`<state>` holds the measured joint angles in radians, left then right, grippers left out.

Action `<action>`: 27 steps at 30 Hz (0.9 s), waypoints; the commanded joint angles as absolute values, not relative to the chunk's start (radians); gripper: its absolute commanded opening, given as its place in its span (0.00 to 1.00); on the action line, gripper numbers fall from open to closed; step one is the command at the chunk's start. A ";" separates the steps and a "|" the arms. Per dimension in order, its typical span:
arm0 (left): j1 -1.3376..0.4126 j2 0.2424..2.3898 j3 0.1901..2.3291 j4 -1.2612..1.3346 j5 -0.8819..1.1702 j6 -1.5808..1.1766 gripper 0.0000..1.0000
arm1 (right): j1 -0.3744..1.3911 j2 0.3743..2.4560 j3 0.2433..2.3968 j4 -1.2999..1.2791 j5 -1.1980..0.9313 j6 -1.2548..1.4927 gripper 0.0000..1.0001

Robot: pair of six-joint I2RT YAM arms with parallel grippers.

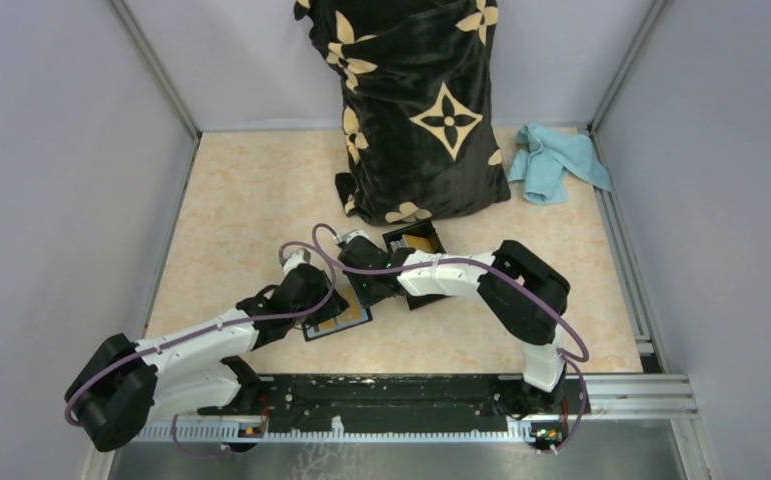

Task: Put the credit cards into the card holder
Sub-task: Insert the credit card into the card holder.

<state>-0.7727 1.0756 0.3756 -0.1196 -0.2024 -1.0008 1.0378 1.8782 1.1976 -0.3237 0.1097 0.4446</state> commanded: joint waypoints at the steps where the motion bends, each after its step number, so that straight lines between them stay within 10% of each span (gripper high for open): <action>1: -0.777 1.051 0.417 -0.175 -0.238 -0.990 0.52 | 1.030 1.807 1.224 -0.349 0.150 0.417 0.24; 27: -0.792 0.727 0.359 -0.522 -0.371 -1.149 0.63 | 1.078 1.597 1.038 -0.317 0.206 0.489 0.49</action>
<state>-0.7845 0.7444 0.3679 -0.4549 -0.3370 -1.1049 1.0714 1.6405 1.0470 -0.3603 0.1768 0.4759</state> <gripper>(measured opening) 0.625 0.485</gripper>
